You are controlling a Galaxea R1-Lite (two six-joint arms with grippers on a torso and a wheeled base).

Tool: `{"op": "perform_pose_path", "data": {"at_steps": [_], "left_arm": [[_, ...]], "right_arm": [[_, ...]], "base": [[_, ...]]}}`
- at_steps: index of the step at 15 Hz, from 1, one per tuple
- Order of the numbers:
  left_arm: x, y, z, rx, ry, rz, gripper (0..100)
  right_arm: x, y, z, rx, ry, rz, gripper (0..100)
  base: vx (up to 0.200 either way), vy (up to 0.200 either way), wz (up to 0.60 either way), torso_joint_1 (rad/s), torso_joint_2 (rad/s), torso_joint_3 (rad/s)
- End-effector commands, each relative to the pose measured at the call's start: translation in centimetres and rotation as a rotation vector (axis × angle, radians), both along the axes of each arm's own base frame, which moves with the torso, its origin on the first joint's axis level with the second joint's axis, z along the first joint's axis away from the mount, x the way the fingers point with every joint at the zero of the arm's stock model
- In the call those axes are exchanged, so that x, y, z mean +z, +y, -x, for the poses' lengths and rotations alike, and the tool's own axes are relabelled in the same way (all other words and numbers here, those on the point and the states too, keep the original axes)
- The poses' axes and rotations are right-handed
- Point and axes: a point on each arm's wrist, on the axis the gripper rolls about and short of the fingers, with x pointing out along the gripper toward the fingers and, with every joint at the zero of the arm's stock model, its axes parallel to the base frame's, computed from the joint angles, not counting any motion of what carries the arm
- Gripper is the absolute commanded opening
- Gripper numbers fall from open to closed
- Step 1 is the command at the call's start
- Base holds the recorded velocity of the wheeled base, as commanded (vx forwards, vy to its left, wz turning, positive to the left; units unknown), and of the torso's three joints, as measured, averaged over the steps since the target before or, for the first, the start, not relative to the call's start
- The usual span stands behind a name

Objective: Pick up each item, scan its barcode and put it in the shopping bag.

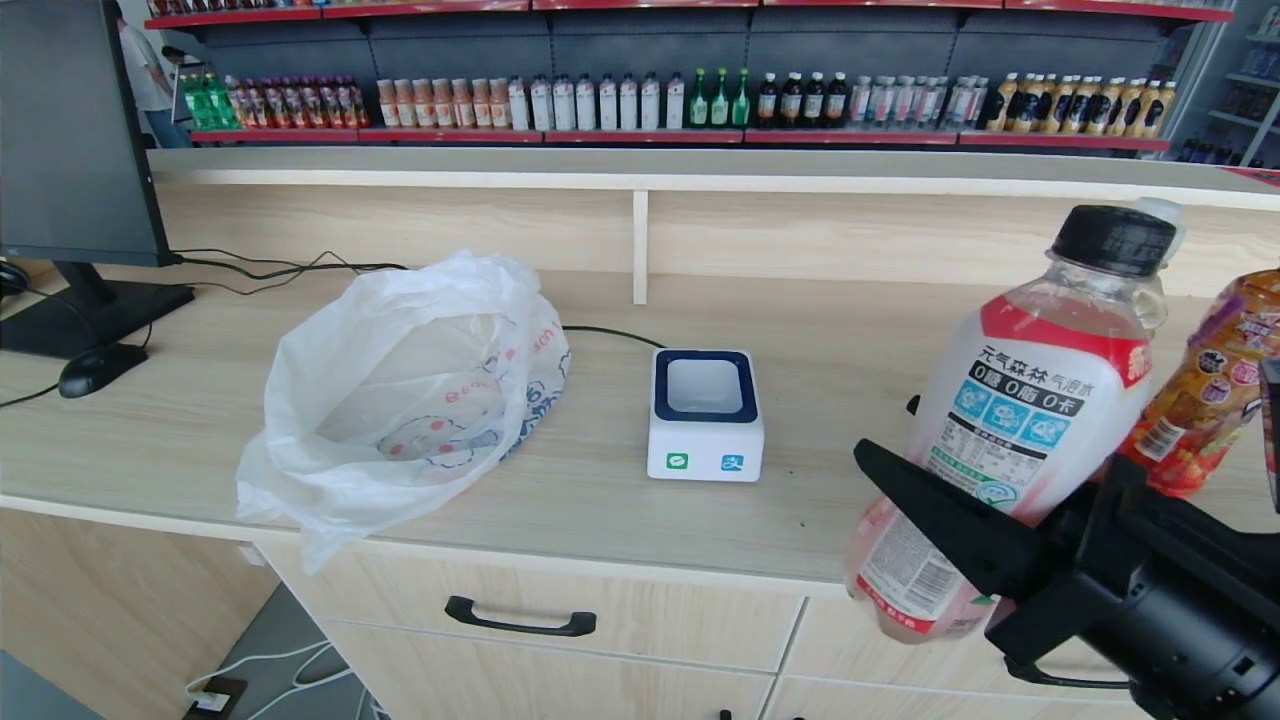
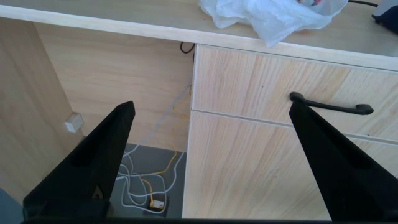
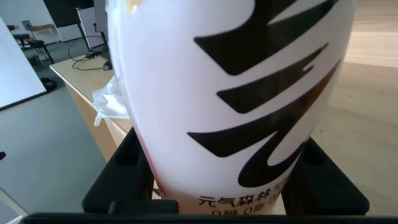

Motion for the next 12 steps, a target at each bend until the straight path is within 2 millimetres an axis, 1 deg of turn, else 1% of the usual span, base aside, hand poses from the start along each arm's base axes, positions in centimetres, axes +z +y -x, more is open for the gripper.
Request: {"op": "perform_pose_path", "data": {"at_steps": [1,3,6,8,10,12], "left_arm": [[0.0,0.0,0.0,0.001,0.001,0.000,100],[0.0,0.0,0.0,0.001,0.001,0.000,100],[0.0,0.0,0.0,-0.001,0.001,0.000,100],[0.0,0.0,0.0,0.001,0.001,0.000,100],[0.0,0.0,0.0,0.001,0.001,0.000,100],[0.0,0.0,0.0,0.001,0.001,0.000,100]], "right_arm": [[0.3,1.0,-0.3,0.027,0.005,-0.014,0],[1.1,2.3,-0.9,0.060,0.022,-0.074,0],[3.4,3.9,-2.1,0.102,0.022,-0.210,0],[4.5,4.9,-2.3,0.153,0.045,-0.299,0],[5.0,5.3,-1.8,0.200,0.072,-0.357,0],[5.2,5.7,-0.4,0.277,0.086,-0.412,0]], "base": [[0.000,0.000,0.00,0.000,0.00,0.000],[0.000,0.000,0.00,0.000,0.00,0.000],[0.000,0.000,0.00,0.000,0.00,0.000],[0.000,0.000,0.00,0.000,0.00,0.000],[0.000,0.000,0.00,0.000,0.00,0.000],[0.000,0.000,0.00,0.000,0.00,0.000]]}}
